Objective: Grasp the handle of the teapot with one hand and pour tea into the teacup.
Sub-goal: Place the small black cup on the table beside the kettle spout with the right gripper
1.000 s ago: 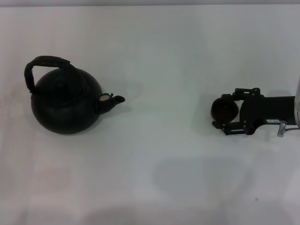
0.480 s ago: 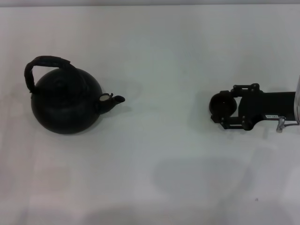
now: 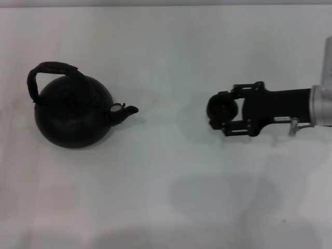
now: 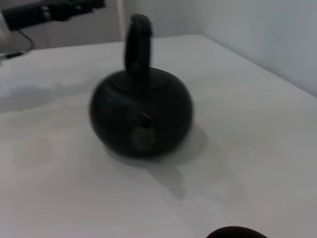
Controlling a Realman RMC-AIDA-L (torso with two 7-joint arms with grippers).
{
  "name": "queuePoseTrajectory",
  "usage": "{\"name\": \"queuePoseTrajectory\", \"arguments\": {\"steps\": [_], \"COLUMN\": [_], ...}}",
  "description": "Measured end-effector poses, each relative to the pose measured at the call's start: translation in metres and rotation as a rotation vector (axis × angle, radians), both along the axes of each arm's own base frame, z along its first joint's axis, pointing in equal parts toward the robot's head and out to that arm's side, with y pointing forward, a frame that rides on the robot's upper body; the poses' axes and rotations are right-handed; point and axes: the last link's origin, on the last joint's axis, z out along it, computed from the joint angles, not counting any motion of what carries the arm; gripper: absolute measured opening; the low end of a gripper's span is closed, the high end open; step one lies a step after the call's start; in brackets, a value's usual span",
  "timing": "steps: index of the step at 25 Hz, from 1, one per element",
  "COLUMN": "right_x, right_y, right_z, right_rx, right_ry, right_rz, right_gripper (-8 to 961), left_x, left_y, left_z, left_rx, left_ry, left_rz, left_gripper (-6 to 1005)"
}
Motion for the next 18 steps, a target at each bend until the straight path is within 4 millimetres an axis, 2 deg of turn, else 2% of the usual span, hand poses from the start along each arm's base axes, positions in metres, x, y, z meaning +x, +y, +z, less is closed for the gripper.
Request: {"name": "queuePoseTrajectory", "arguments": {"steps": [9,18], "right_x": [-0.025,-0.028], "right_y": [0.007,0.001], "right_z": [-0.027,-0.059], "right_rx": [-0.028,-0.054], "right_ry": [-0.013,-0.116], "right_rz": [0.034,0.063], "right_gripper": [721,720], "left_x": [0.001,0.002], "left_y": [-0.002,-0.004], "left_z": [-0.002,-0.005], "left_rx": [-0.008,-0.024], "left_ry": [-0.004,-0.003], "left_rz": [-0.002,-0.010], "left_gripper": [829,829]}}
